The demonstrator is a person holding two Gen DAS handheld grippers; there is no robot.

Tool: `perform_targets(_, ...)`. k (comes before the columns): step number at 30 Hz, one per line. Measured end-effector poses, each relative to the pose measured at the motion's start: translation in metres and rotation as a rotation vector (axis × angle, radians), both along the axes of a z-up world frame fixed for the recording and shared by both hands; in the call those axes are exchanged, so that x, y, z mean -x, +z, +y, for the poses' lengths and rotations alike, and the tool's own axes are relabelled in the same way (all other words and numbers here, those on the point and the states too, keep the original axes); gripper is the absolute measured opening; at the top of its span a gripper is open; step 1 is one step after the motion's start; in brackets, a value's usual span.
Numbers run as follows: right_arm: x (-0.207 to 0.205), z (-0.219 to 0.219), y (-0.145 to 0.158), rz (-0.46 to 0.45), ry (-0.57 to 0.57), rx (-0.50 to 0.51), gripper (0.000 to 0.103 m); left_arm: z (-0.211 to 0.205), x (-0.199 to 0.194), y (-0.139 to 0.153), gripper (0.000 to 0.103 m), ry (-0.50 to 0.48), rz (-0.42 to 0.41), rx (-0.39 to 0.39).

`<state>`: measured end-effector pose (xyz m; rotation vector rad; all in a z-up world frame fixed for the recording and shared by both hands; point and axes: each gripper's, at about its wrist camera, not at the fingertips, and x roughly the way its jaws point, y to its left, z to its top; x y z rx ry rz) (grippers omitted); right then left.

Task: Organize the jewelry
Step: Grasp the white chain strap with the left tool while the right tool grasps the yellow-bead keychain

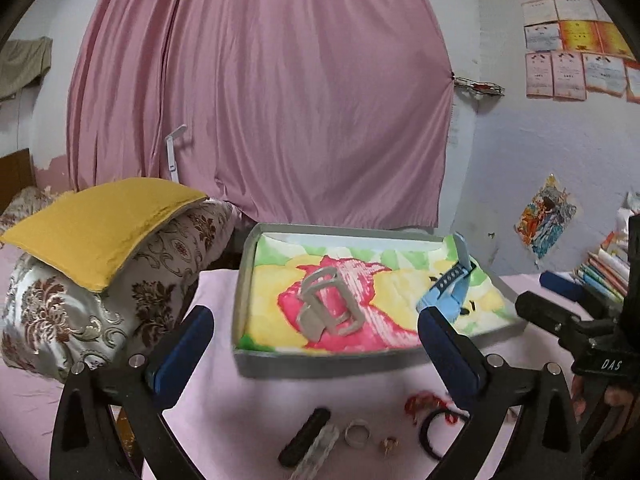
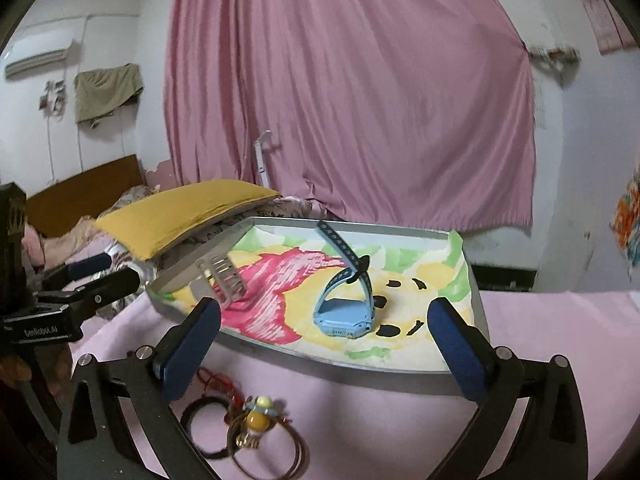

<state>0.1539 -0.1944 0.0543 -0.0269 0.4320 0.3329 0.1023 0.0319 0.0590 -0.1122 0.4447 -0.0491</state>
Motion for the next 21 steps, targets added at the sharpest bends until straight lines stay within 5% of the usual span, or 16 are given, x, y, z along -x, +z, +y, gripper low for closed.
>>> perform_targets(11, 0.016, 0.001, -0.008, 0.089, 0.038, 0.106, 0.101, 0.005, 0.032, -0.010, 0.102, -0.038, 0.054, -0.032)
perform_targets(21, 0.009, -0.003, -0.024, 0.203, 0.080, 0.113, 0.101, -0.001, 0.027, -0.034, 0.102, -0.096, 0.251, -0.052)
